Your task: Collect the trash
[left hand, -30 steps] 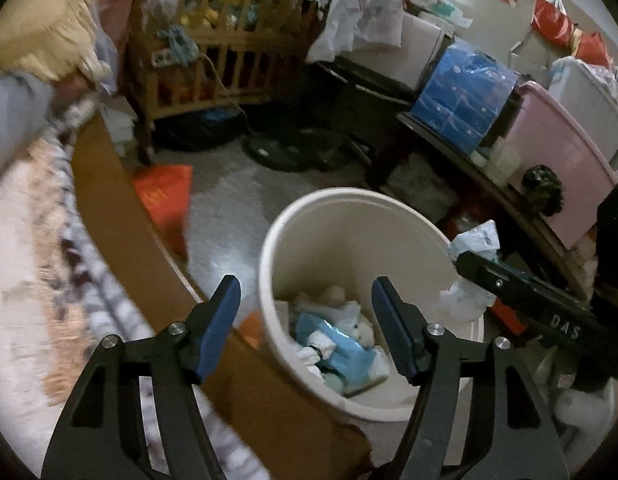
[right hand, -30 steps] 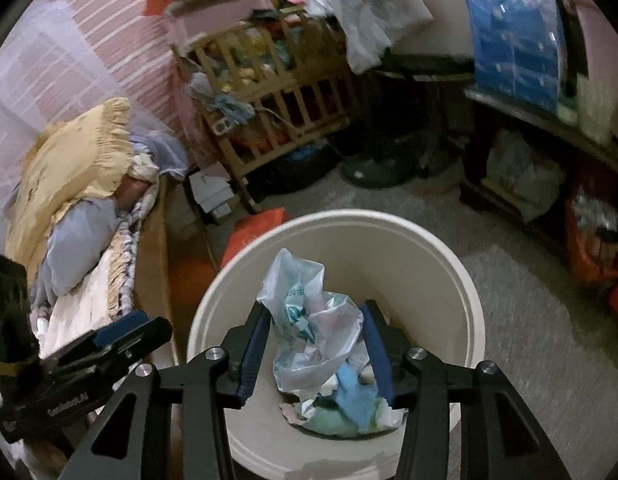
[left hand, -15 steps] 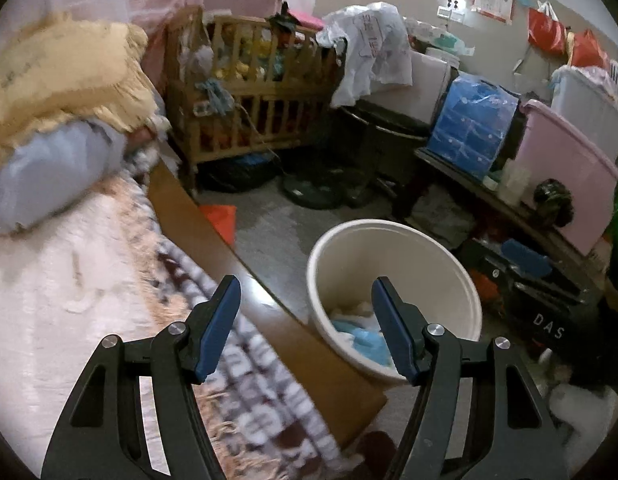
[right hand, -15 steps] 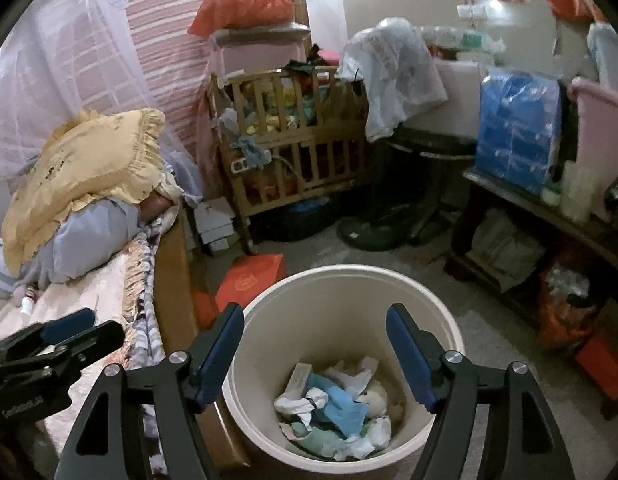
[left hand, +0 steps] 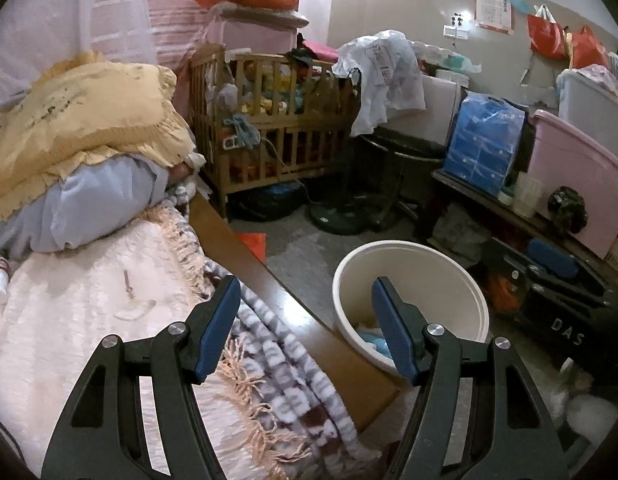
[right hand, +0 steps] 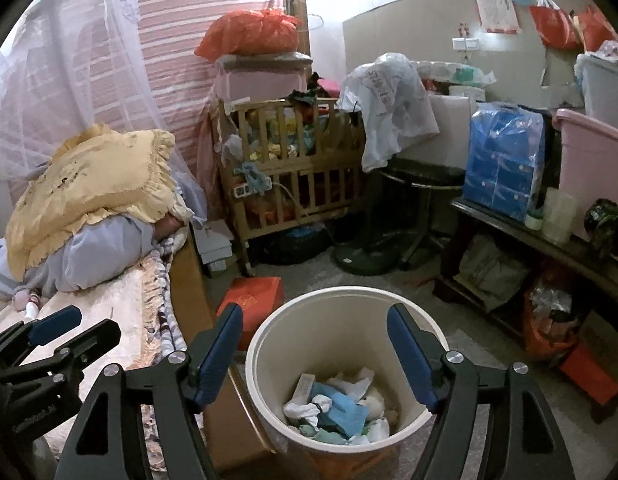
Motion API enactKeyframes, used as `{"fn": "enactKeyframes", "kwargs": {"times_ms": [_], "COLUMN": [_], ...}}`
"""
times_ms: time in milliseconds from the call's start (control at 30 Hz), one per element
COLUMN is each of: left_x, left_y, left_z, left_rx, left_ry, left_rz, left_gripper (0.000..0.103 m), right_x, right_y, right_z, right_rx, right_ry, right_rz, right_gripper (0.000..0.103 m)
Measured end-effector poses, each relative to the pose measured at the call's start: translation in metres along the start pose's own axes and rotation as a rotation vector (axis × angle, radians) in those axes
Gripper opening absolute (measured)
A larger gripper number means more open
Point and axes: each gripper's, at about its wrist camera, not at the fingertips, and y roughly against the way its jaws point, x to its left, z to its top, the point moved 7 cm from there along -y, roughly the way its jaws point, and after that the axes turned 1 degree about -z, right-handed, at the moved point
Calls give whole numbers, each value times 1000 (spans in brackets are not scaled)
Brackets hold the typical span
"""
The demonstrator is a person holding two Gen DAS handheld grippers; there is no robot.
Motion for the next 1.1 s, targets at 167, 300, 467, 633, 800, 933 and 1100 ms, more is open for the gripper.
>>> {"fn": "enactKeyframes", "kwargs": {"times_ms": [167,300,467,633,800,933,1100], "left_x": [3,8,12,11,12,12,10], "left_y": [13,20,24,25,25,25,22], "left_z": [3,5,6,5,5,2,0], "left_rx": [-36,-49,-57,-58,-56,-51,-35], "left_ry": [4,21,31,32,31,33,33], "left_rz": [7,0,7,8,9,7,-1], "left_gripper": [67,67,67,67,67,67,67], "right_x": [7,11,13,13,12,11,11], "right_y": [14,25,30,30,32,31,30], "right_z": [5,8,8,8,6,5,4], "right_rx": [-23,-42,-48,-48,-40,-33,-29], "right_ry": [28,29,27,27,28,29,28], "right_rz": [-6,-5,-4,-4,-3,-3,-2], "right_gripper": [81,82,83,83,83,83,84]}}
